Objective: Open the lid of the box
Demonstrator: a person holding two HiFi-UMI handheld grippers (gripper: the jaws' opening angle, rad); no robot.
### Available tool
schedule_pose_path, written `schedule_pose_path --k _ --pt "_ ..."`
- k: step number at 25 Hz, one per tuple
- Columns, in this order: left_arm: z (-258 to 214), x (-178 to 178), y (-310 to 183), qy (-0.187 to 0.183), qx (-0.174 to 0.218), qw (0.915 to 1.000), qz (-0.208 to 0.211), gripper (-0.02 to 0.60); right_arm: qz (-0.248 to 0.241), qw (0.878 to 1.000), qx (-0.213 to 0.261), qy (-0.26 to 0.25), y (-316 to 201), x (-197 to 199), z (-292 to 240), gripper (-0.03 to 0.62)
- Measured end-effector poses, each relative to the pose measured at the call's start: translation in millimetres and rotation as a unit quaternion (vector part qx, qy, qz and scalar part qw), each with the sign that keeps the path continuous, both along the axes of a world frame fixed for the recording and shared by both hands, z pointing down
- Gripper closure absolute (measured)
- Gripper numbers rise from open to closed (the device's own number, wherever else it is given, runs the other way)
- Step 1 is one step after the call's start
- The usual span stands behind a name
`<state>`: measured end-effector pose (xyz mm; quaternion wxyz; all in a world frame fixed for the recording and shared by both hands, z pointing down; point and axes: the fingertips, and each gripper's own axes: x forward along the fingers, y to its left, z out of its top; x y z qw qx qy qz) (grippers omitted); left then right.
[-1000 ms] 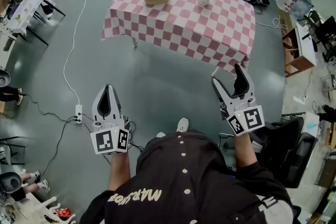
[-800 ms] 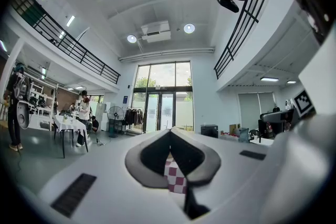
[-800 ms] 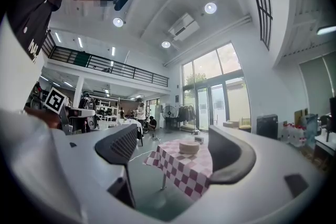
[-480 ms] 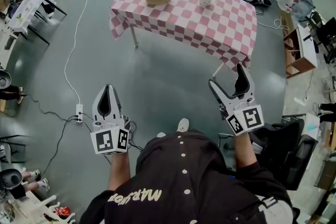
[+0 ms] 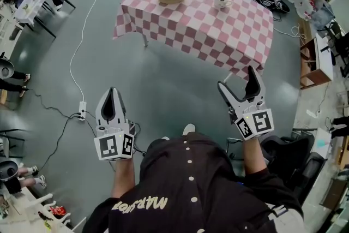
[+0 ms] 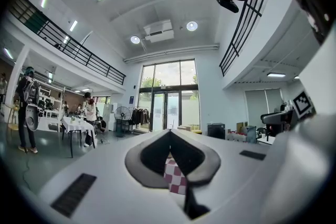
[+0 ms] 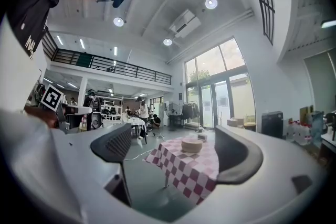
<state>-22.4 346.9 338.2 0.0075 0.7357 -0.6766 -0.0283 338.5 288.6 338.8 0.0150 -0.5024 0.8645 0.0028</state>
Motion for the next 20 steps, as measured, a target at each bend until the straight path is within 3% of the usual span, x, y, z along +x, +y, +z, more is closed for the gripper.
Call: schedule_pose_path --k 9,20 --pt "12 10 10 0.016 0.006 0.9987 -0.047 0.571 -0.032 0.999 0.005 0.005 -23 6 6 0.108" --pt "16 -15 -5 0.015 0.005 0.9995 -0.029 0.571 -0.003 1.0 0.004 0.006 -32 -14 6 0.106"
